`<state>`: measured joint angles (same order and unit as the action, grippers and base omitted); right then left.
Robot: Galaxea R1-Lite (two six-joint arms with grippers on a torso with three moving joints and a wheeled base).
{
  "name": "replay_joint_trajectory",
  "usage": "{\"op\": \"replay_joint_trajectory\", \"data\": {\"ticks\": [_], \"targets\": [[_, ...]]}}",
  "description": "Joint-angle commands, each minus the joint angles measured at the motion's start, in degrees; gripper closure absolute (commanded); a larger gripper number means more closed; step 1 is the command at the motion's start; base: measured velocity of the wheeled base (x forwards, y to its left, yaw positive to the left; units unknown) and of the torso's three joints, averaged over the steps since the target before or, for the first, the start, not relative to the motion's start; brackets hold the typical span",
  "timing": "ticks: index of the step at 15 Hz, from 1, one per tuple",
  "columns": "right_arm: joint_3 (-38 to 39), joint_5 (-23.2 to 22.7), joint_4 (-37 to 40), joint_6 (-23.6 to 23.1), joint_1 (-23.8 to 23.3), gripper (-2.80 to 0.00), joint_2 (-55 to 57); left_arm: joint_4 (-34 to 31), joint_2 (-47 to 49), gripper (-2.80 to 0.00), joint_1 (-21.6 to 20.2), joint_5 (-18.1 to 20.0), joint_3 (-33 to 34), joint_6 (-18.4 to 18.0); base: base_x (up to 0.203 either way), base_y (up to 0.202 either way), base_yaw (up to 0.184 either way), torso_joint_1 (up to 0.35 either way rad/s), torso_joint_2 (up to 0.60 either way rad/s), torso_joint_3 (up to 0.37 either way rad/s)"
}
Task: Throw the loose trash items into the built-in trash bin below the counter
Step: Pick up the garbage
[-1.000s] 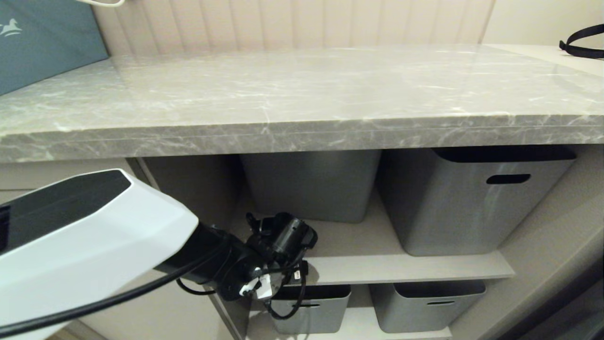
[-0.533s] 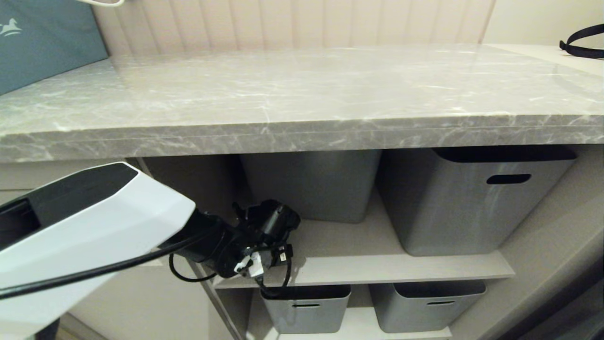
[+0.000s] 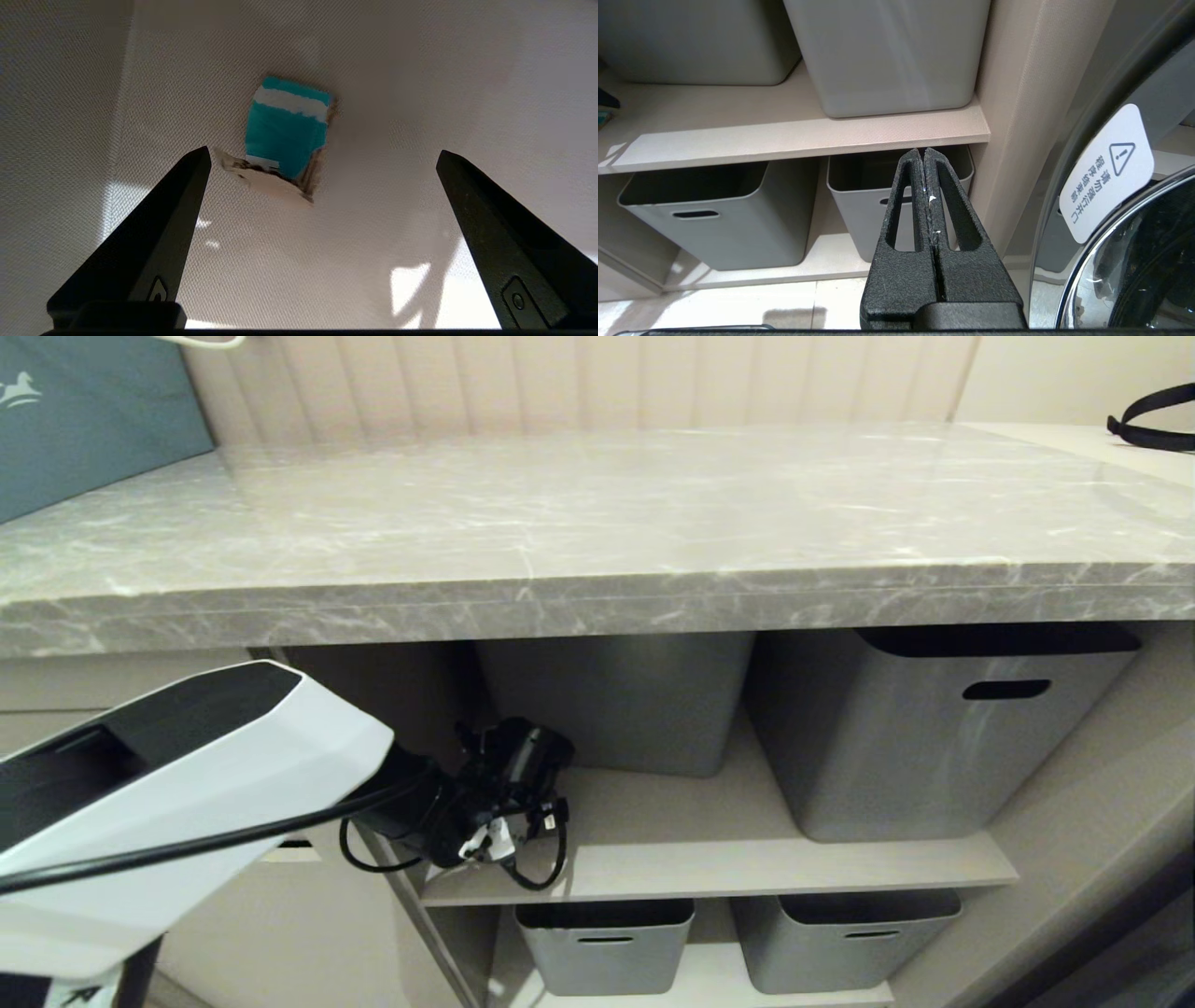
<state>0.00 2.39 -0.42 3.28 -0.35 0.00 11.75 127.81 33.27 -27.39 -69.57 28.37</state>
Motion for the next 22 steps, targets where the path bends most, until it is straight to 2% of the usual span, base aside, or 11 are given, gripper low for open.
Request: {"op": "replay_joint_trajectory", "data": {"ticks": [1, 9, 10, 19, 22], "targets": [[0.09, 0.07, -0.02, -0.03, 0.0, 0.0, 0.09, 0.12, 0.95, -2.8, -0.32, -0.21, -0.21, 0.19, 0.0, 0.0, 0.0, 0.0, 0.0, 0.0], [0.09, 0.03, -0.02, 0.05, 0.0, 0.0, 0.09, 0.21, 2.18, -2.8, -0.93, -0.29, -0.13, 0.45, 0.0, 0.0, 0.0, 0.0, 0.0, 0.0], [0.09, -0.02, -0.02, -0.02, 0.0, 0.0, 0.09, 0.12, 2.36, 0.0, -0.93, -0.29, -0.13, 0.37, 0.0, 0.0, 0.0, 0.0, 0.0, 0.0], [0.09, 0.02, -0.02, -0.03, 0.0, 0.0, 0.09, 0.12, 1.75, 0.0, -0.42, -0.38, 0.6, 0.73, 0.0, 0.0, 0.0, 0.0, 0.0, 0.0], [0.09, 0.06, -0.02, 0.06, 0.0, 0.0, 0.09, 0.06, 0.61, 0.0, 0.57, -0.38, 2.2, 1.85, 0.0, 0.0, 0.0, 0.0, 0.0, 0.0]]}}
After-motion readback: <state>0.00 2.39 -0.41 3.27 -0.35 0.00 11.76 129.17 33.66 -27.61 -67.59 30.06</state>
